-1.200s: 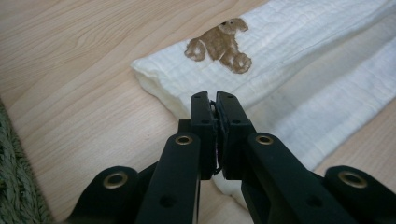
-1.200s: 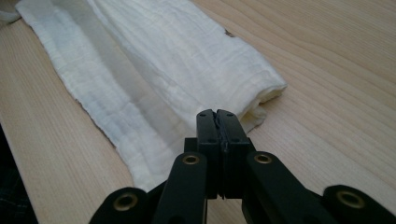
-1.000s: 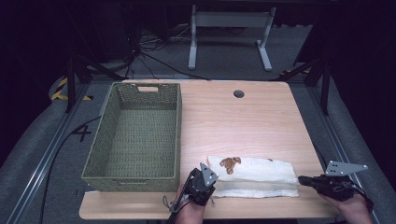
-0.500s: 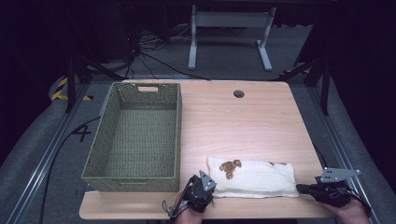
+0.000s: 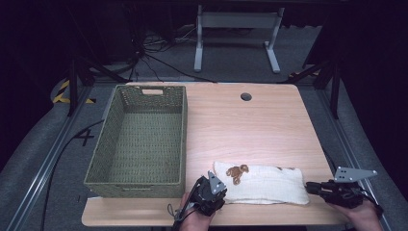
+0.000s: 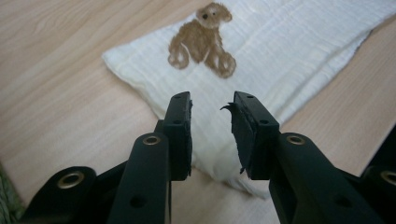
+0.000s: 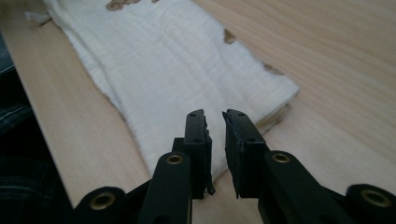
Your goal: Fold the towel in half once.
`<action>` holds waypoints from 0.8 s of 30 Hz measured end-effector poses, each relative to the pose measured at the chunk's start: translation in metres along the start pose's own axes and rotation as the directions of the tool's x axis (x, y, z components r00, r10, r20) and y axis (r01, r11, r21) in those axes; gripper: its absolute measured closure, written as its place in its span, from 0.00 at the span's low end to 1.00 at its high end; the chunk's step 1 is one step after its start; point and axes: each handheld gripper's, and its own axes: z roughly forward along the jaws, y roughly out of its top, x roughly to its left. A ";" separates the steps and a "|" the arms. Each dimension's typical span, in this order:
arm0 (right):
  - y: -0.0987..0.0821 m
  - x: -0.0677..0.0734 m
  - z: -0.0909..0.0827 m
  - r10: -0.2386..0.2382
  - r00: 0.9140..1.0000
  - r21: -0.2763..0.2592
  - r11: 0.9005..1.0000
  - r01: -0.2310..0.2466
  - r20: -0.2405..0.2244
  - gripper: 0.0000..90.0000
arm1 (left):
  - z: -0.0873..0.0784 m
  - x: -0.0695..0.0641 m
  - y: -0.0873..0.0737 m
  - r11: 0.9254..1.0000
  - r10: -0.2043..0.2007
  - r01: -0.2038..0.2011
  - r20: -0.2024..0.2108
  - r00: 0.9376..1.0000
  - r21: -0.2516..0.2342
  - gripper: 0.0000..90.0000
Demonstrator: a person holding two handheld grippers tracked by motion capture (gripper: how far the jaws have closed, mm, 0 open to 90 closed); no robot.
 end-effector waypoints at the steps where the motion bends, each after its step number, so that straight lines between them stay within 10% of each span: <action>1: 0.005 -0.004 0.002 -0.003 1.000 -0.008 1.000 0.003 0.018 0.87 | 0.003 0.002 0.004 1.000 0.005 -0.005 -0.005 1.000 -0.004 0.76; 12: 0.034 -0.047 0.038 0.039 0.998 0.021 0.999 -0.040 0.048 0.84 | 0.045 0.033 0.040 0.999 -0.044 0.044 -0.009 0.999 0.000 0.71; 24: 0.031 -0.053 0.057 0.044 0.999 0.110 0.993 -0.045 0.004 0.83 | 0.064 0.057 0.041 0.994 -0.101 0.102 -0.044 0.994 0.037 0.65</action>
